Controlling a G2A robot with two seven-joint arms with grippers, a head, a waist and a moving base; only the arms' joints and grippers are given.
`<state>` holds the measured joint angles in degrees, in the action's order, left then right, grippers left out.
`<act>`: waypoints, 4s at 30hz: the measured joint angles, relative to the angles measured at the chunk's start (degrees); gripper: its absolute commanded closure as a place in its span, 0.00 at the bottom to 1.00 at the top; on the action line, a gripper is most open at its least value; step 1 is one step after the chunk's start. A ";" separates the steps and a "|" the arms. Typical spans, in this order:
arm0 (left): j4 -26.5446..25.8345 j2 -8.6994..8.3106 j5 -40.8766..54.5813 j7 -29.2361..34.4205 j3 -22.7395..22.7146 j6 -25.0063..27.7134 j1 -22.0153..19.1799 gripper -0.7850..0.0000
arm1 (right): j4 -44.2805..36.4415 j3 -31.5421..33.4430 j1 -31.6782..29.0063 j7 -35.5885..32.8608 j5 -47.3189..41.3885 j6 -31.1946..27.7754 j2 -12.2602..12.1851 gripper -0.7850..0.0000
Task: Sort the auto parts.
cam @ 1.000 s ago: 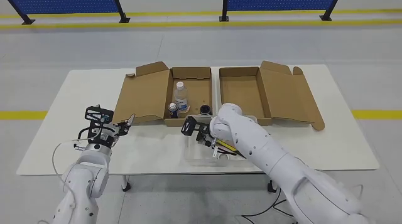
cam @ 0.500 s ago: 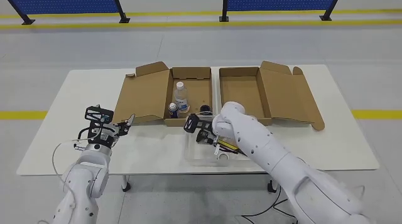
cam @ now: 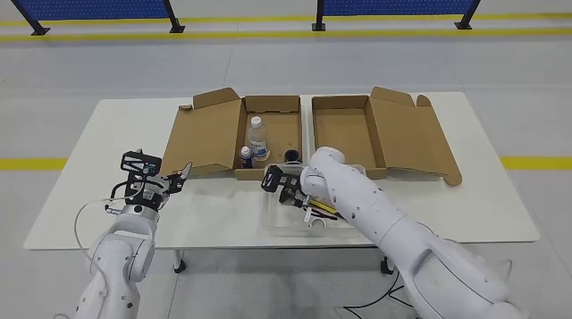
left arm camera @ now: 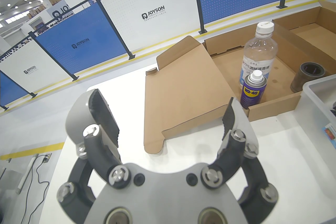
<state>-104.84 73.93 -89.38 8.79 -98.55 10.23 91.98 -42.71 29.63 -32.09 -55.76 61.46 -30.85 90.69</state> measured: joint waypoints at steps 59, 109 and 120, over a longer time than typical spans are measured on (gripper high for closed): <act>0.00 0.00 0.00 0.00 0.00 0.00 0.00 0.00 | -1.50 3.00 -0.96 -2.94 -1.28 -1.92 0.48 1.00; 0.00 0.00 0.00 0.00 0.00 0.00 0.00 0.00 | -15.08 6.84 -5.98 -10.35 -1.19 -0.67 -3.16 0.27; 0.00 0.00 0.00 0.00 0.00 0.00 0.00 0.00 | -10.18 3.32 -4.61 -8.10 -0.50 0.03 -1.23 0.35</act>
<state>-104.84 73.93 -89.38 8.79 -98.55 10.23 91.98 -52.89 32.95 -36.71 -63.86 60.96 -30.82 89.46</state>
